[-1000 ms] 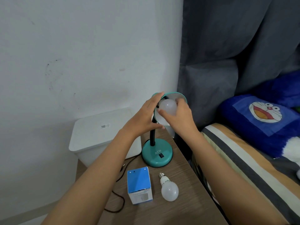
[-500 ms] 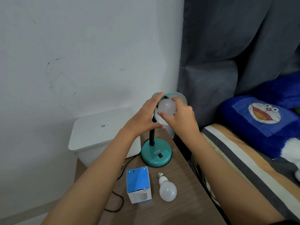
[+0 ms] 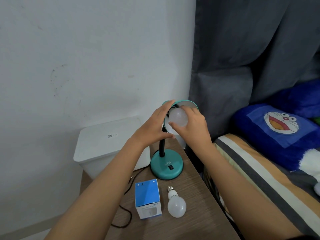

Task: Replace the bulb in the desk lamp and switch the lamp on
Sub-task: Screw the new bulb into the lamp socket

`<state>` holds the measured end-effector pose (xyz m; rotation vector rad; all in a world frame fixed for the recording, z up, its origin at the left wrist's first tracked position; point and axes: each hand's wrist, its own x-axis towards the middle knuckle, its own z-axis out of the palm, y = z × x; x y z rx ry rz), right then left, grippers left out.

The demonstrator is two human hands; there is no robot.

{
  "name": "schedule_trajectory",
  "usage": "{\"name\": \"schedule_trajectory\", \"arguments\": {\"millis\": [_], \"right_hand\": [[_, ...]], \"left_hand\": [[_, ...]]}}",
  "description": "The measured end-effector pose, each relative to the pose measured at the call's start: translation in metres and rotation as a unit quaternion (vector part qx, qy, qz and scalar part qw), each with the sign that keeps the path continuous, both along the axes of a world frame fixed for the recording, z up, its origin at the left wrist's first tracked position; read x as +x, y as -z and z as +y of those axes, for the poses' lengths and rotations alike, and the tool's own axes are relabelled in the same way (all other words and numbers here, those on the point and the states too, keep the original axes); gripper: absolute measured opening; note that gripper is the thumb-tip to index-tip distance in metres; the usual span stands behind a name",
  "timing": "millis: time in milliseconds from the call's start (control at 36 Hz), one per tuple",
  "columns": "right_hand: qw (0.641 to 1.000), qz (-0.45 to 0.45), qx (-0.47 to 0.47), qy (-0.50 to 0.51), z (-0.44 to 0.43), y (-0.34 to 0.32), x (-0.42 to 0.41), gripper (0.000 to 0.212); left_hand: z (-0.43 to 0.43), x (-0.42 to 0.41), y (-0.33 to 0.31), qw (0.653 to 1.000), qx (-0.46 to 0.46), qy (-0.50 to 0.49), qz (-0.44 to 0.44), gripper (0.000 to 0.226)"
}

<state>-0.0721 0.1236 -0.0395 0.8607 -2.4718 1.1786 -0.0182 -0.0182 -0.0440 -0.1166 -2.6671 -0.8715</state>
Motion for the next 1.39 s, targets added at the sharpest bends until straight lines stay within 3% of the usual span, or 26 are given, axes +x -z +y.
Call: {"name": "schedule_trajectory", "arguments": {"millis": [1389], "right_hand": [[0.997, -0.059, -0.053, -0.027, 0.0010, 0.0035, 0.0036, 0.062]], "left_hand": [[0.0067, 0.0039, -0.0025, 1.000, 0.001, 0.010, 0.005, 0.104]]}}
